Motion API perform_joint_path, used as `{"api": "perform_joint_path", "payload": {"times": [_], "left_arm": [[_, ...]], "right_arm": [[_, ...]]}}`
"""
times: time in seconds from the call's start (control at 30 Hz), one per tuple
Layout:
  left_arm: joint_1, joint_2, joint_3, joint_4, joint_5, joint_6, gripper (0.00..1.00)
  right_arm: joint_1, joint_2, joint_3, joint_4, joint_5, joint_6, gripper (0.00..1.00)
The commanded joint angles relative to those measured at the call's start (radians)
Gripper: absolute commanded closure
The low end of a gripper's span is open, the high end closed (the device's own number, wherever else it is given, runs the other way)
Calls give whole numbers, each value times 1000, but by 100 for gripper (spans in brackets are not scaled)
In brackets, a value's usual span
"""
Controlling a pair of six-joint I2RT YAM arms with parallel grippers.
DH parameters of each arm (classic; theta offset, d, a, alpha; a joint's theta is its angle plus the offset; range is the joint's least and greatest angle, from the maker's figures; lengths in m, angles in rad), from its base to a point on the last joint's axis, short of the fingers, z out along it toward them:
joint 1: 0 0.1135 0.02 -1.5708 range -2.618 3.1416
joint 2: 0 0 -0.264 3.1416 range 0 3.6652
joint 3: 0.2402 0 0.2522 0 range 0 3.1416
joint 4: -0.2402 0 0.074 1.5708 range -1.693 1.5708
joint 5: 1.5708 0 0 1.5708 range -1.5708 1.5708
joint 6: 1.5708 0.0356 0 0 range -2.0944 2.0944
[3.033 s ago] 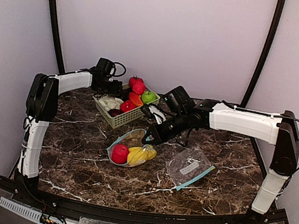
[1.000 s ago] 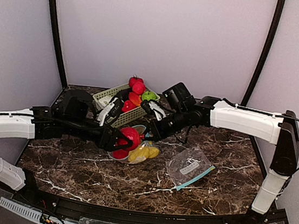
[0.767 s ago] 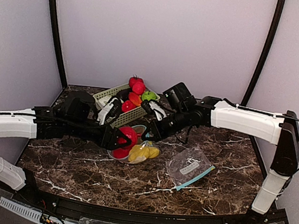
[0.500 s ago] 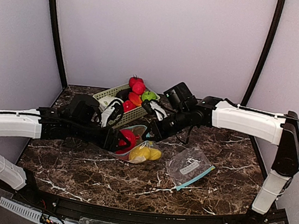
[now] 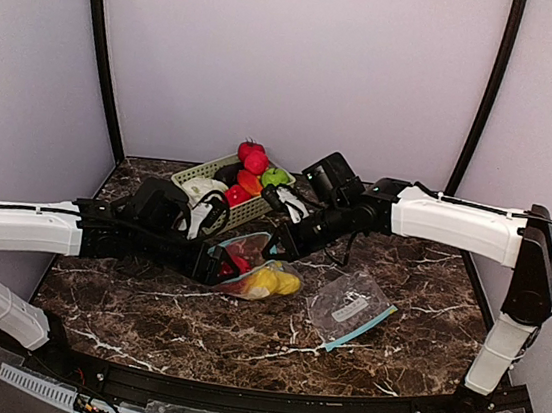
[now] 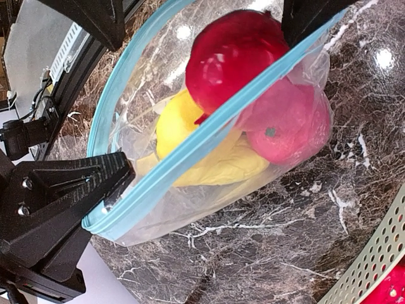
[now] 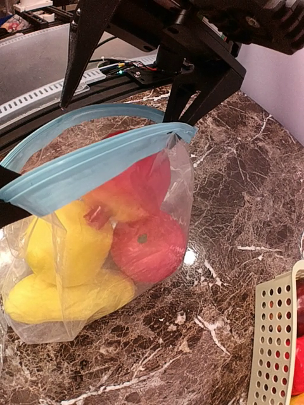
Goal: Place the food in the zip-top bag and seal the zipper
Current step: Place the fake fruit in the zipper food storage bag, then pass from the right arm to the left
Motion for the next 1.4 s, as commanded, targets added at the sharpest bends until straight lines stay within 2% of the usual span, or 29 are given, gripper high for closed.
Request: {"api": "perform_joint_path", "payload": {"times": [0.0,0.13,0.33,0.47,0.57,0.7,1.0,1.2,1.27,1.33,1.37], "left_arm": [[-3,-20,21,-55,-15,9,13],[-2,-64,45,-95,-12,16,13],[0,-214,53,-162,-39,-3,11],[21,-243,36,-222,-81,-25,11],[46,-244,-3,-230,-80,-59,14],[79,-227,-46,-175,-20,-89,25],[86,-112,-43,-118,46,-70,32],[86,-63,-23,-120,49,-53,44],[87,-52,-21,-123,46,-53,52],[87,-47,-14,-140,37,-47,74],[87,-49,-9,-153,35,-45,79]], "right_arm": [[1,-33,-3,22,-16,6,100],[0,-34,-2,21,-14,5,100],[1,-33,-1,21,-17,4,100],[0,-30,3,21,-25,2,100],[0,-30,3,20,-28,2,100],[0,-29,0,20,-31,1,100],[-1,-30,-2,22,-30,1,100],[0,-34,-3,21,-26,-1,100],[-1,-34,-5,20,-23,0,100],[-1,-36,-3,21,-19,-1,100],[-1,-36,-3,19,-16,-2,100]]}}
